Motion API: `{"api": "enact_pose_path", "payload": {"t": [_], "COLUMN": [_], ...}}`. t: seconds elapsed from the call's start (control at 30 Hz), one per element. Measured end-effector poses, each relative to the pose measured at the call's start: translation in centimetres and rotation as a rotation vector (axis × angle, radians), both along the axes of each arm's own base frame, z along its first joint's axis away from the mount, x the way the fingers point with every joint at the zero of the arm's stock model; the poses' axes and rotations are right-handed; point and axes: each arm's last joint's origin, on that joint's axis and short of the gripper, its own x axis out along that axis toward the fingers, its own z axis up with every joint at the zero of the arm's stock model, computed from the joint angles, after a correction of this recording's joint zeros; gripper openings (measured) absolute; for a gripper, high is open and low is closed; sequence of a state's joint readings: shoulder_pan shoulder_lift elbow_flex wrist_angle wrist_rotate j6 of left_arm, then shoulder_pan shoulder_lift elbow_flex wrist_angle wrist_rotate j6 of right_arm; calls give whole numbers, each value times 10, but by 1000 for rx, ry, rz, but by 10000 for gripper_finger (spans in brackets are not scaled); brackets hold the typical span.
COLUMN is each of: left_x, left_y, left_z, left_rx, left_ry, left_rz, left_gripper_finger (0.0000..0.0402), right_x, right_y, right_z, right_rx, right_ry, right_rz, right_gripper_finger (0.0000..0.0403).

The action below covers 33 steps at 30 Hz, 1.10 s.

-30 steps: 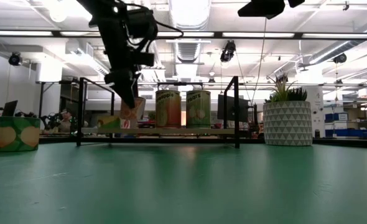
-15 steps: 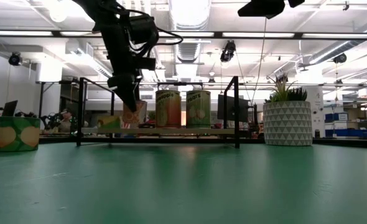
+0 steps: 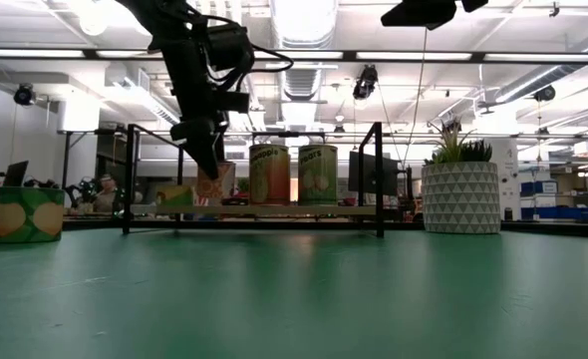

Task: Pick and place cans onto a shelf
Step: Put the canned tomato sauce on the shelf, then put the green canned goods on the shelf

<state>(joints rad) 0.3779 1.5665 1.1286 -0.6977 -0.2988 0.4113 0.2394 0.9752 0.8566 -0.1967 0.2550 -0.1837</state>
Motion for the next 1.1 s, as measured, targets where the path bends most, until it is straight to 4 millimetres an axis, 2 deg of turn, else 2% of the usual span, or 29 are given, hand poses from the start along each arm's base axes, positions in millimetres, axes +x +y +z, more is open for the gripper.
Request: {"api": "enact_pose_path", "payload": {"t": [0.5,0.87,0.97,1.1], "left_x": [-1,-1,-3,-3], "left_y": [2,3,-1,-13], "left_z": [0,1,8,23], "left_rx": [13,36,17,-124], "left_ry": [13,33,51,37], "left_rz": [-19,-31,-42,-81], "left_gripper_finger": [315,352,354,355], "right_x": [0,0,0,0], "right_y": [0,0,0,0], "right_z": [0,0,0,0], "right_rx": [0,-2,-4,-12], "right_ry": [0,0,0,0], "right_rz": [0,0,1,4], "right_gripper_finger": [329,329,329,329]}}
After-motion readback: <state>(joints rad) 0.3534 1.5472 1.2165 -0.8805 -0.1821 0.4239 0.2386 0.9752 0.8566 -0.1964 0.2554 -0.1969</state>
